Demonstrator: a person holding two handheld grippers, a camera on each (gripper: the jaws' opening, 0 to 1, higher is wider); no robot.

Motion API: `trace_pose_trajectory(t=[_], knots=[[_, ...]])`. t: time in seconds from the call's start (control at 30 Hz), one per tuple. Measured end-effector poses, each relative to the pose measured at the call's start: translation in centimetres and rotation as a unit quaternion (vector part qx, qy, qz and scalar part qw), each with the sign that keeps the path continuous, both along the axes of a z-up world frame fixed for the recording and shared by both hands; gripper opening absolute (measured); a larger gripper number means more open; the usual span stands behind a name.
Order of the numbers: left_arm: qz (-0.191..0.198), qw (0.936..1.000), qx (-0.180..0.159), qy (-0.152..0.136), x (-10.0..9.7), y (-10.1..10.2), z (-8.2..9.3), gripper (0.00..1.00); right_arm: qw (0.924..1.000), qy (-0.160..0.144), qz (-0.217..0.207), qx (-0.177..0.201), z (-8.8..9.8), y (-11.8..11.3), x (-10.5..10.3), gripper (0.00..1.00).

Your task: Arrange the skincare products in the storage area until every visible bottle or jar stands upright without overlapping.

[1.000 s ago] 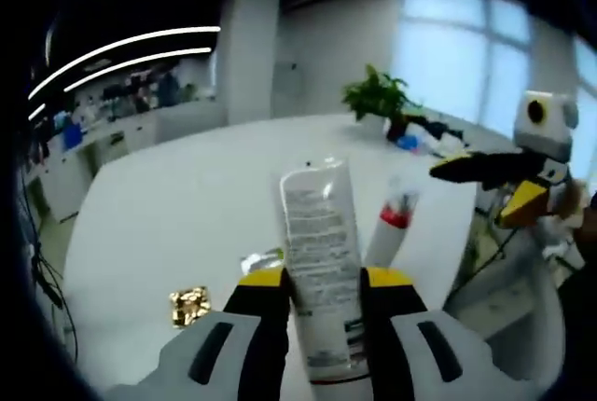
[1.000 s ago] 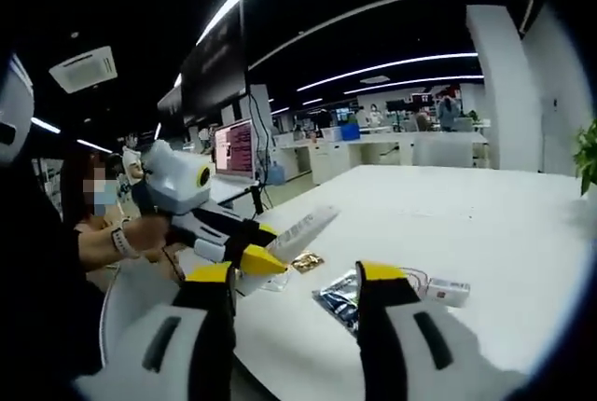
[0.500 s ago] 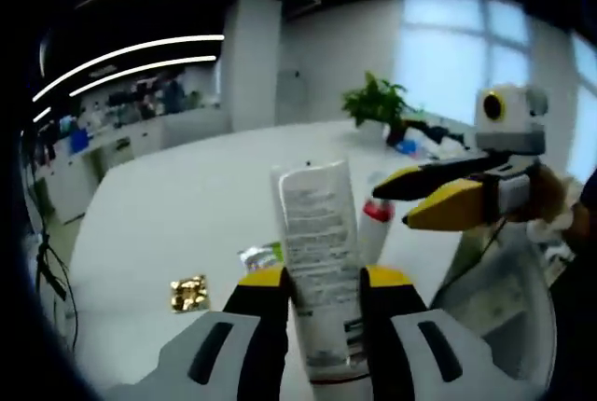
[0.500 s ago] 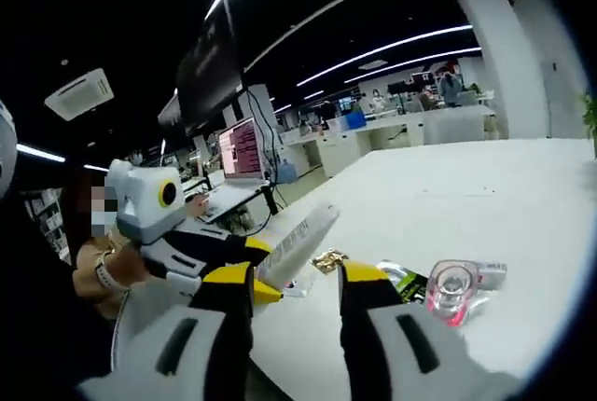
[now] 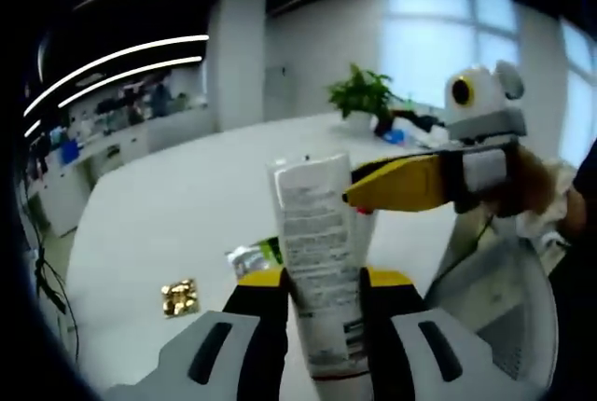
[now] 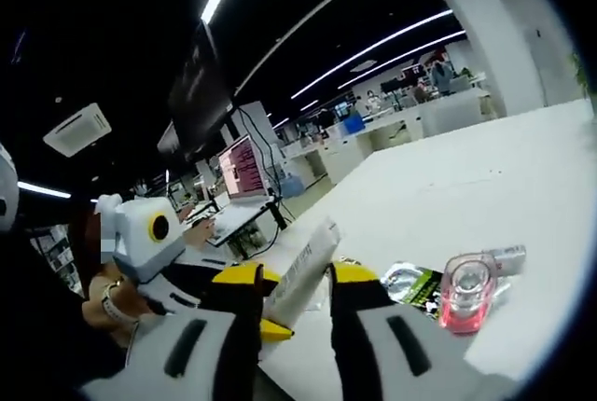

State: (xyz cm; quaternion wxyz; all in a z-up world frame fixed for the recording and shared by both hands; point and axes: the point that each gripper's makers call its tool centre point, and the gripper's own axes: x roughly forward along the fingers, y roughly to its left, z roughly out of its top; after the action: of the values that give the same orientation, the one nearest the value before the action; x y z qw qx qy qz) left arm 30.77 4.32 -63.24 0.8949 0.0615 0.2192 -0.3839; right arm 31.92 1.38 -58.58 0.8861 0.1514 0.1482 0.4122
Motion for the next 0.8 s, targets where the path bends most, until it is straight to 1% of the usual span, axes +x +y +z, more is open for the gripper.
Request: trace_pose_trajectory(t=[0.1,0.23,0.3,0.33,0.43,0.53,0.6,0.8], knots=[[-0.003,1.0000,0.008,-0.004,0.1,0.0,0.0,0.26,0.9999,0.006,-0.003,0.011,0.0,-0.2,0.2,0.23],[-0.007,0.9998,0.014,-0.008,0.1,-0.2,0.1,0.26,0.9999,0.003,-0.004,0.011,0.0,-0.3,0.3,0.18],[-0.010,0.9998,0.017,-0.007,0.2,-0.1,-0.1,0.26,0.9999,0.004,-0.008,0.010,-0.2,-0.5,0.5,0.14],[-0.011,0.9997,0.019,-0.007,0.1,-0.2,-0.1,0.26,0.9998,0.009,-0.010,0.014,-0.2,-0.5,0.5,0.11],[-0.014,0.9995,0.027,-0.005,0.1,-0.3,-0.5,0.26,0.9995,0.012,-0.005,0.029,0.1,-0.4,0.3,0.10],[-0.017,0.9994,0.030,-0.003,0.2,-0.6,-0.9,0.26,0.9998,0.005,-0.002,0.021,0.0,-0.3,0.2,0.10],[-0.014,0.9993,0.035,-0.007,0.4,-0.5,-1.0,0.26,0.9998,0.003,-0.009,0.015,-0.3,-0.4,0.3,0.10],[-0.008,0.9992,0.038,-0.003,0.3,-0.1,-1.5,0.26,0.9995,0.012,-0.014,0.025,-0.7,-0.6,0.1,0.09]])
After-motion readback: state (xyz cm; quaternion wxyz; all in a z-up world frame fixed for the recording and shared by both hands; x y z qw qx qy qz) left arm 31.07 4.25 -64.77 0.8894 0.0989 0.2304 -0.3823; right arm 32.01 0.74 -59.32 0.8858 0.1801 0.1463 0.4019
